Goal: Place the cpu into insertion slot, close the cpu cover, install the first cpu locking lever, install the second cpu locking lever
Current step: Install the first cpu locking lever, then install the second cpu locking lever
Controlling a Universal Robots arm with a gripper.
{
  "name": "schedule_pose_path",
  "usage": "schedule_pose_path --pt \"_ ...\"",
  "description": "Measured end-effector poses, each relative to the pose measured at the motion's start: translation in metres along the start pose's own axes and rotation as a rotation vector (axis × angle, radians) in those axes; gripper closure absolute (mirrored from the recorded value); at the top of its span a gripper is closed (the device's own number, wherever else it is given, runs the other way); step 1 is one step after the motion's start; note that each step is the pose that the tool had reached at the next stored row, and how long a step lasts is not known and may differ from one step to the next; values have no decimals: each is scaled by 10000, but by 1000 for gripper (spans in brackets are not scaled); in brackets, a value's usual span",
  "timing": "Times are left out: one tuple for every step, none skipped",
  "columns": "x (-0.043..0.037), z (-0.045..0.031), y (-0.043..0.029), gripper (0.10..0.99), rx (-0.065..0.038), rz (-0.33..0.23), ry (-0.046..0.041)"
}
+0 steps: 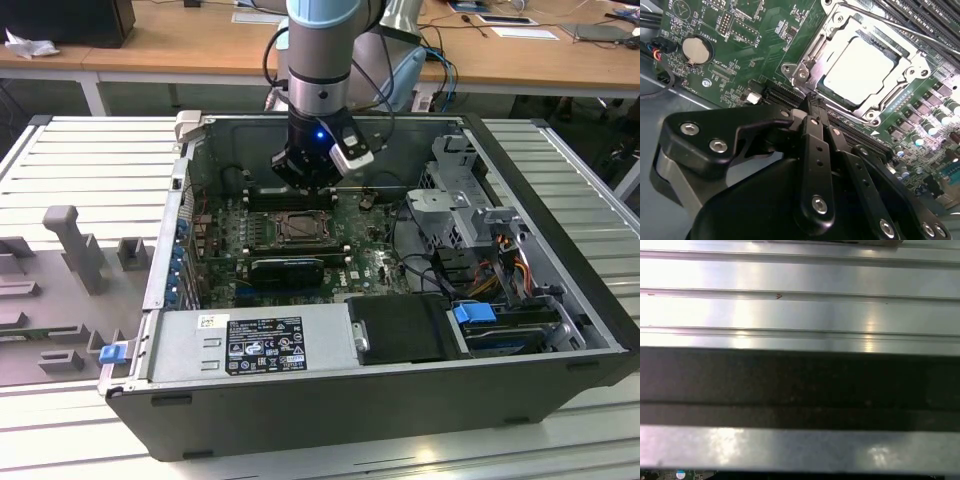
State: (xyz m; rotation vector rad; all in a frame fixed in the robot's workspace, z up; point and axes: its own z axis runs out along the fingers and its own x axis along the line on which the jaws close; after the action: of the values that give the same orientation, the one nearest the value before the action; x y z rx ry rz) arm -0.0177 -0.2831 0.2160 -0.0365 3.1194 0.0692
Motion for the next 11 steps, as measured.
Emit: schedule_pose_path --pt "0 0 -2 980 1 -1 1" --pt "0 -1 -4 980 1 -1 1" --pt "0 0 -5 980 1 -1 1" --pt "0 -1 -7 980 0 -1 0" --pt "0 -1 -9 980 0 -1 0" --pt "0 -2 -15 980 3 -2 2" --pt "1 -2 -29 980 1 -1 1" --pt "1 -13 -33 980 3 1 2" --pt "0 -48 -32 980 1 0 0" --pt "-1 -97 -30 980 1 -1 0" --pt "-2 -134 -28 980 2 0 1"
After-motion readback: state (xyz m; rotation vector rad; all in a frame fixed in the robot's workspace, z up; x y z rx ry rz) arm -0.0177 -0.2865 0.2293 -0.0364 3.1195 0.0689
